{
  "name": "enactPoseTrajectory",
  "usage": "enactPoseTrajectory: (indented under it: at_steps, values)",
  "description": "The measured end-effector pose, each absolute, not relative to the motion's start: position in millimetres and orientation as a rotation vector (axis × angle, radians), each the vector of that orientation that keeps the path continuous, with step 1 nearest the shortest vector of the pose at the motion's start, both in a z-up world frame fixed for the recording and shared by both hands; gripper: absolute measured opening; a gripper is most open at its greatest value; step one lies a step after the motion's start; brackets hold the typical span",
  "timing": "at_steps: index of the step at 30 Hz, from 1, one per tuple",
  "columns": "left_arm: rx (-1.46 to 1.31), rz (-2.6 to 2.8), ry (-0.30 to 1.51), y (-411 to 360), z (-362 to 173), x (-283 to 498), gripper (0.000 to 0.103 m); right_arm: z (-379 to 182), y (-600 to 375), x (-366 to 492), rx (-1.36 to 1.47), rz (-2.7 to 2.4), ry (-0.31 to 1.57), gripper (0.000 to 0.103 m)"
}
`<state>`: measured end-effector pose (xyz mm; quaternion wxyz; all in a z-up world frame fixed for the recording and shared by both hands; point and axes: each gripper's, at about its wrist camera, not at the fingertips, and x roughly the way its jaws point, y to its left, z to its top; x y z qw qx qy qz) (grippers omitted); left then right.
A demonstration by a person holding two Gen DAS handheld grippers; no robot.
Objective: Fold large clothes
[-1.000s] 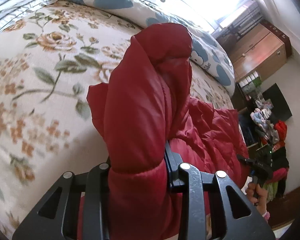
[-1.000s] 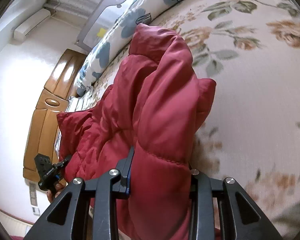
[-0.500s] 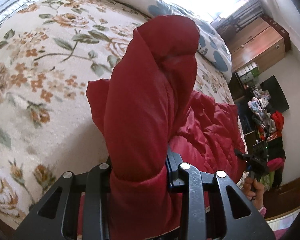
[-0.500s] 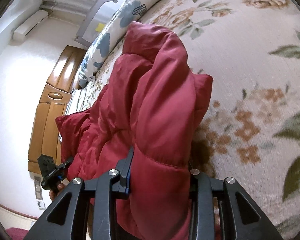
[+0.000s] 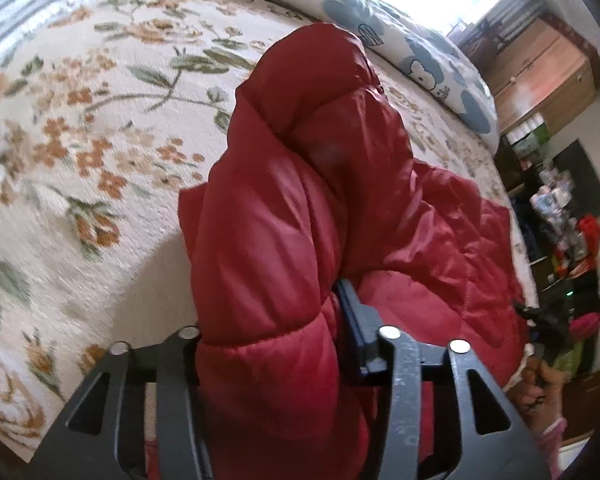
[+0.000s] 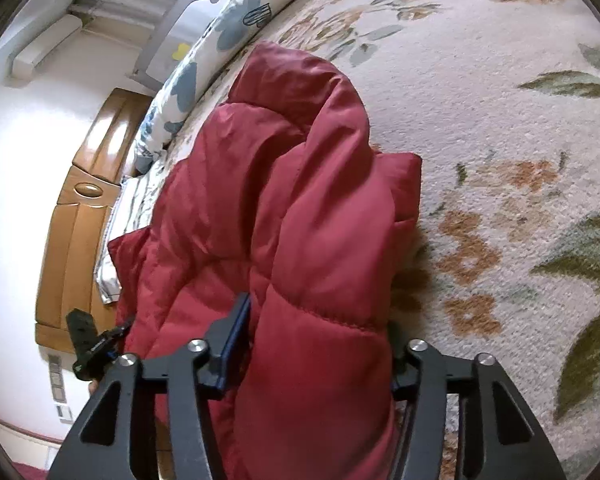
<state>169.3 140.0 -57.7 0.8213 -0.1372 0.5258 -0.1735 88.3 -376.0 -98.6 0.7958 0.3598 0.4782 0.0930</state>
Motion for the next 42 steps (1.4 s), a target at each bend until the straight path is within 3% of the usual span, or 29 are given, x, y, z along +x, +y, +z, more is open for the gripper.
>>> enactPoseTrajectory:
  at_steps: [7,13,30,42]
  values:
    - [-0.26,-0.34,1.11,141.1,-55.5,171.9,0.062,-91.7,-372.5,88.2,0.706,0.149,1.04,0.073]
    - [-0.212,-0.273,1.069,144.3,-50.5,170.3,0.079,-88.5,-373.4,89.3,0.67,0.103,1.042,0.082]
    - [-0.125,-0.233,0.959,132.5,-19.7,193.7,0.079,-60.6,-367.8,109.5,0.498,-0.007,0.98,0.085]
    - [-0.129,-0.273,0.945,100.9,-8.5,241.5,0.079,-38.4,-374.7,181.4,0.433,-0.005,0.94,0.085]
